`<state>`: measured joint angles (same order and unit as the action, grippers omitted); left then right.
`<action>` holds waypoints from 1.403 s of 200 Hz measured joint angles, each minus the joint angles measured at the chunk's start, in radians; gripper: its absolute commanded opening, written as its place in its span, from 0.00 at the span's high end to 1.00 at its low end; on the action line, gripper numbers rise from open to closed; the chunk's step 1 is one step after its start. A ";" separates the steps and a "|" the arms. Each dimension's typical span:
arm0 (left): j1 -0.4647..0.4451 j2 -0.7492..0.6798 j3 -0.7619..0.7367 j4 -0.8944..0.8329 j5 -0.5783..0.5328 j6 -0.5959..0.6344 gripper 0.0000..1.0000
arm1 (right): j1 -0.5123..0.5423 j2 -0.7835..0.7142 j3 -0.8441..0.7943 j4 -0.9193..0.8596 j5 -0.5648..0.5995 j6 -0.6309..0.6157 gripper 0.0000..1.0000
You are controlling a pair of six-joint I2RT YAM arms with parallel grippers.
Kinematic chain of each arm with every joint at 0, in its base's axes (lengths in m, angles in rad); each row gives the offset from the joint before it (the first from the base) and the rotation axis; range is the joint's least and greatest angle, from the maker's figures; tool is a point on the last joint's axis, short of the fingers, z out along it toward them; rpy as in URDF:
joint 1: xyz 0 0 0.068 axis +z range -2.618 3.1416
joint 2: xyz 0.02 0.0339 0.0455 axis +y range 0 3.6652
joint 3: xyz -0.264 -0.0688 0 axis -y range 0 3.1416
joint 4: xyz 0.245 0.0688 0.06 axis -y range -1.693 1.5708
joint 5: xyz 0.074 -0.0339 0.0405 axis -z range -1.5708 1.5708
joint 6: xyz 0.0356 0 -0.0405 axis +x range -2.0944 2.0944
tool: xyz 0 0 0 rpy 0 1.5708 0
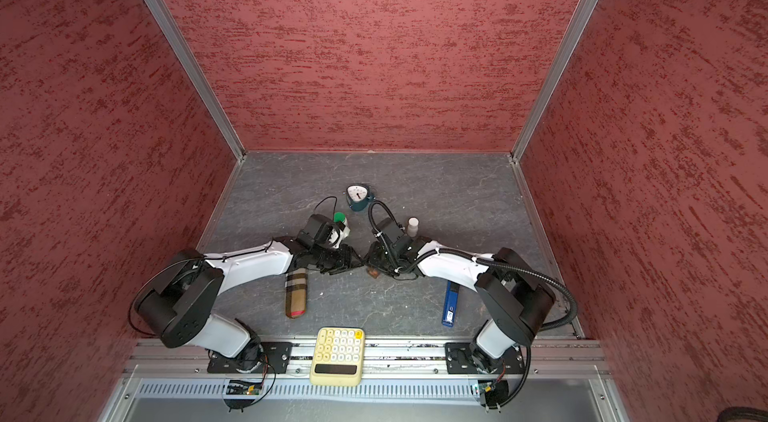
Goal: Sort the pills into containers
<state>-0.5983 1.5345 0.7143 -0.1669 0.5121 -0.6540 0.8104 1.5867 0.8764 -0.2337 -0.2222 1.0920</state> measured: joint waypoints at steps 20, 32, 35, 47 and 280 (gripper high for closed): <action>0.000 0.019 0.006 0.006 0.013 0.000 0.54 | -0.004 0.003 0.000 0.003 0.000 0.001 0.54; 0.000 0.031 0.016 0.006 0.019 0.000 0.56 | -0.005 0.003 0.000 0.005 0.001 0.002 0.57; 0.000 0.035 0.020 0.007 0.020 0.000 0.56 | -0.006 0.003 0.000 0.005 0.002 0.003 0.57; 0.000 0.048 0.031 0.010 0.027 0.000 0.56 | -0.008 0.003 0.000 0.005 0.003 0.003 0.59; -0.029 0.157 0.050 0.069 0.084 -0.003 0.66 | -0.016 0.045 0.000 -0.013 0.017 -0.004 0.77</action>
<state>-0.6273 1.6917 0.7643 -0.0978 0.5961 -0.6575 0.7944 1.6318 0.8764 -0.2466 -0.2054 1.0878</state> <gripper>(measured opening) 0.344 0.240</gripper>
